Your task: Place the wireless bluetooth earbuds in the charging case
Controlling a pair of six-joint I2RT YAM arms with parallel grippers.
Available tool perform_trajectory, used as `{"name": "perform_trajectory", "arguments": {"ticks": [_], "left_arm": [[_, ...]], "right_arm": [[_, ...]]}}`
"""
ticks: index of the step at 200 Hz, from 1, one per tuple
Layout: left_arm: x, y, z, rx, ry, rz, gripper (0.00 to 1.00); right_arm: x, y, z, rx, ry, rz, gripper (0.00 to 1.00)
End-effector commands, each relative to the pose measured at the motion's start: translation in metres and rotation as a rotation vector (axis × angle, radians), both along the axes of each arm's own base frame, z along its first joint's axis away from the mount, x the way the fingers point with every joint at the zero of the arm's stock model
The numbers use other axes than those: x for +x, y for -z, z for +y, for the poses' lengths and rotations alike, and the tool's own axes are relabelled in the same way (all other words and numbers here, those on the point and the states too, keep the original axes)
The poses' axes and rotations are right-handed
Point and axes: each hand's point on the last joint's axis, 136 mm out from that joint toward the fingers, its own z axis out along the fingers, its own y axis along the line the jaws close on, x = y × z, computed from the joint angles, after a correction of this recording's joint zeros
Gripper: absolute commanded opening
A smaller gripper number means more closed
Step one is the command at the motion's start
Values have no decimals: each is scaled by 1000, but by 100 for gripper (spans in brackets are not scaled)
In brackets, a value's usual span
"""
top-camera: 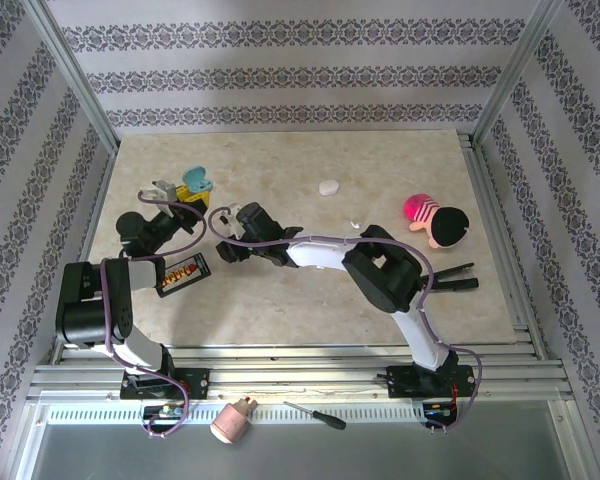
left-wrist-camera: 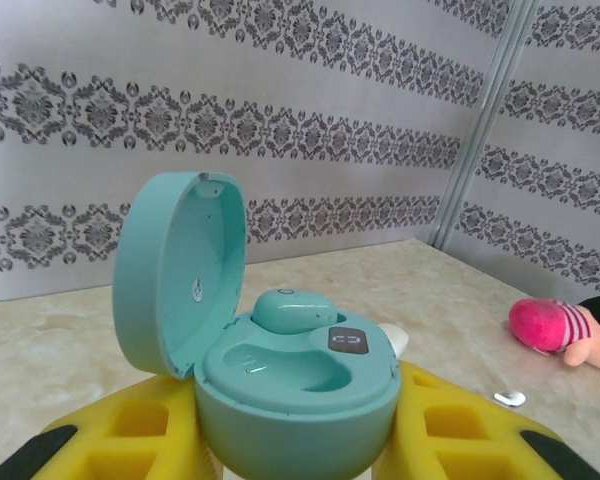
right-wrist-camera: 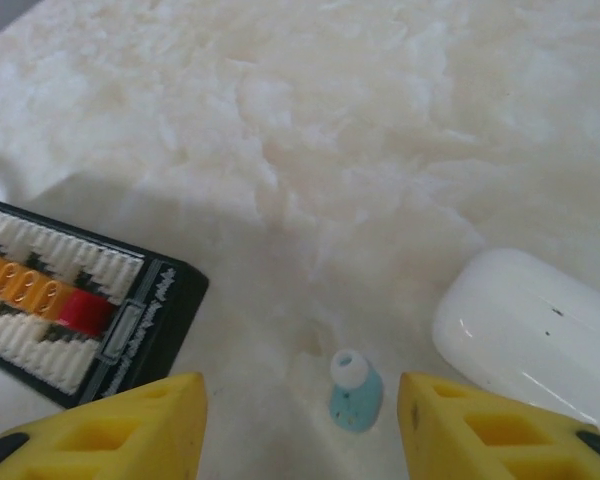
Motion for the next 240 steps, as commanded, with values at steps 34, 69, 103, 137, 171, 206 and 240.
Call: {"name": "perform_trajectory", "arguments": {"ticks": [34, 69, 103, 137, 171, 206, 240], "left_arm": [[-6, -10, 9, 41, -43, -28, 20], [-8, -13, 8, 32, -36, -40, 20], [-7, -11, 8, 29, -28, -39, 20], [-8, -12, 7, 35, -26, -44, 20], [-10, -12, 6, 36, -23, -50, 20], [-12, -14, 1, 30, -3, -56, 20], [-14, -14, -14, 42, 32, -66, 20]], "right_arm": [[6, 31, 7, -99, -22, -26, 47], [7, 42, 7, -128, -20, -25, 37], [10, 48, 6, -148, -17, -18, 23], [7, 43, 7, -139, -34, -19, 17], [3, 19, -4, -93, -37, -18, 17], [-1, -2, -38, -39, 8, 17, 18], [-5, -4, -94, -62, 96, 42, 18]]}}
